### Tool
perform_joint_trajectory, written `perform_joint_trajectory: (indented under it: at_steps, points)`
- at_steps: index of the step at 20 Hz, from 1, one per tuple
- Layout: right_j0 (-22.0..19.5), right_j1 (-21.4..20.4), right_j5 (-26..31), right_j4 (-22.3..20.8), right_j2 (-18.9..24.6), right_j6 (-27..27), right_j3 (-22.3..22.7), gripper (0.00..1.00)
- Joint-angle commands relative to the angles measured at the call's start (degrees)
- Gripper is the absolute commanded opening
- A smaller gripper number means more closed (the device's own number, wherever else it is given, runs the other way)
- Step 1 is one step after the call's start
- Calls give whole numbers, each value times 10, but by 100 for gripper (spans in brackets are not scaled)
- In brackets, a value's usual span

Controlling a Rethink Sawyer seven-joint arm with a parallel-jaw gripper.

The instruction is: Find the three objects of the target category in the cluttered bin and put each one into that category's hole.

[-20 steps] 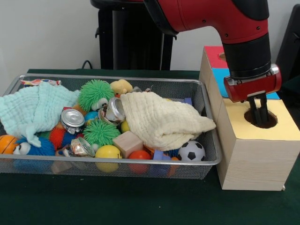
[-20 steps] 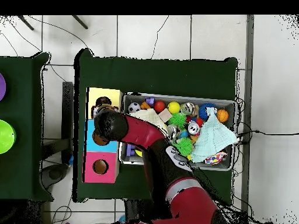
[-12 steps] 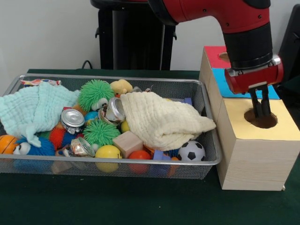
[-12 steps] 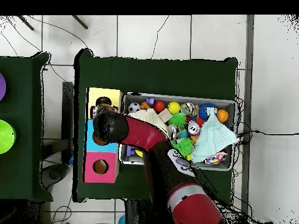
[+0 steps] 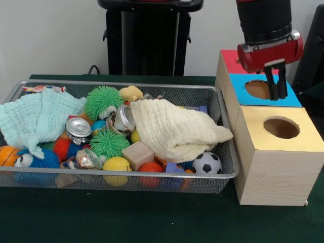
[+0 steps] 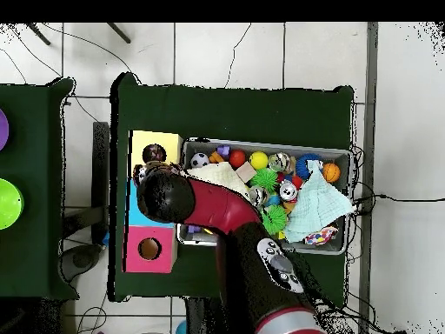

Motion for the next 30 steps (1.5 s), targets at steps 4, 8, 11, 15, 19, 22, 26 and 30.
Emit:
perform_joint_trajectory:
  at_steps: [4, 8, 11, 15, 19, 22, 26, 30]
  points:
    - [-25, -82, 132, -96, -70, 13, 45, 0]
    - [-51, -105, 167, -142, -80, -19, 36, 0]
    - [-73, -114, 189, -171, -79, -35, 22, 0]
    - [-101, -103, 211, -217, -84, -48, -8, 0]
    - [-137, -82, 231, -264, -84, -72, -49, 0]
    - [-172, -67, 257, -298, -72, -103, -82, 0]
    - [-247, -55, 278, -322, -23, -173, -106, 0]
    - [-306, -43, 329, -338, 22, -229, -137, 0]
